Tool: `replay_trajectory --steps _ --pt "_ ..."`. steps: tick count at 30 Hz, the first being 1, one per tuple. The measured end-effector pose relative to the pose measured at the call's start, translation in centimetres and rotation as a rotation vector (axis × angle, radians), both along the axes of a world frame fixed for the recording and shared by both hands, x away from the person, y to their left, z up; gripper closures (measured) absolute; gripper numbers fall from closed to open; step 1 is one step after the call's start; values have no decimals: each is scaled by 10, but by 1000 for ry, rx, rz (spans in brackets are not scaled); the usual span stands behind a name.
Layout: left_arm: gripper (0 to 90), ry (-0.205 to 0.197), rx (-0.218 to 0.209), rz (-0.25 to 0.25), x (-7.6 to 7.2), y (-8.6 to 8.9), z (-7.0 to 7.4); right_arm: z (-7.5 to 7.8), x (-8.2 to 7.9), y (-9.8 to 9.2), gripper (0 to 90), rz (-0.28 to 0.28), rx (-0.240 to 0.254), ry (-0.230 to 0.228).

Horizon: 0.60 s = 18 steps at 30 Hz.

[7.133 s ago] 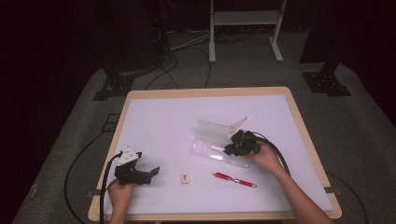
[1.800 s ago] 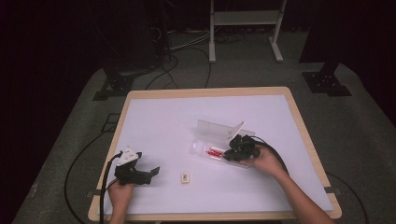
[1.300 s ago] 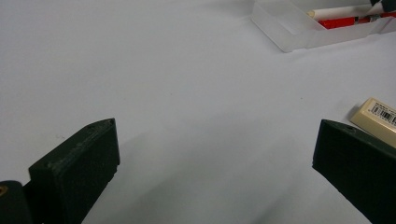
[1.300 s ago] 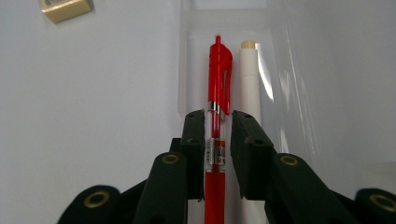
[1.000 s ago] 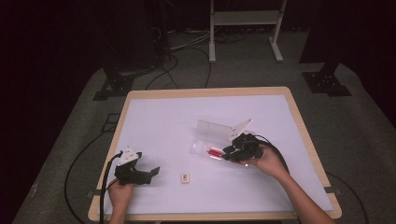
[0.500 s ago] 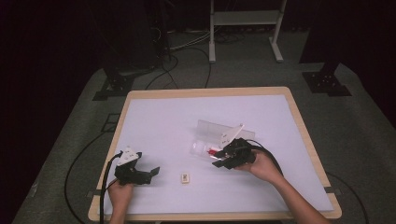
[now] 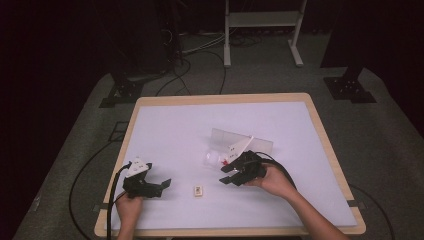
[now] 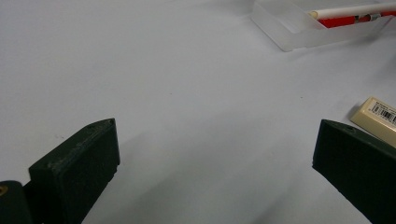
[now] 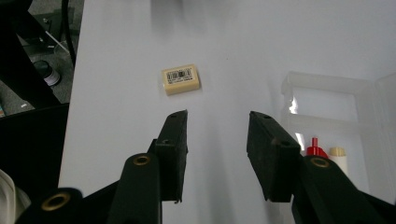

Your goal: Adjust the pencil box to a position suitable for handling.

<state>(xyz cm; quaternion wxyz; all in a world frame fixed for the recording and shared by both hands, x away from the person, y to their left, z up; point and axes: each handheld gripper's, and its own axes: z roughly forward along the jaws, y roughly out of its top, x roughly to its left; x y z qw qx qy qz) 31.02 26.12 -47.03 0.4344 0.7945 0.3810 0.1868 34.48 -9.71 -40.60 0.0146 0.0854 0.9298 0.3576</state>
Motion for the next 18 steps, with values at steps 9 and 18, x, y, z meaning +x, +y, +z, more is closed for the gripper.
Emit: replay_trajectory --steps 9,18 --pt "1 -1 -1 0 0 0 0 1 -6 13 521 34 5 4" --pt "1 -2 -4 0 0 0 0 -4 -13 33 498 77 -23 -14"
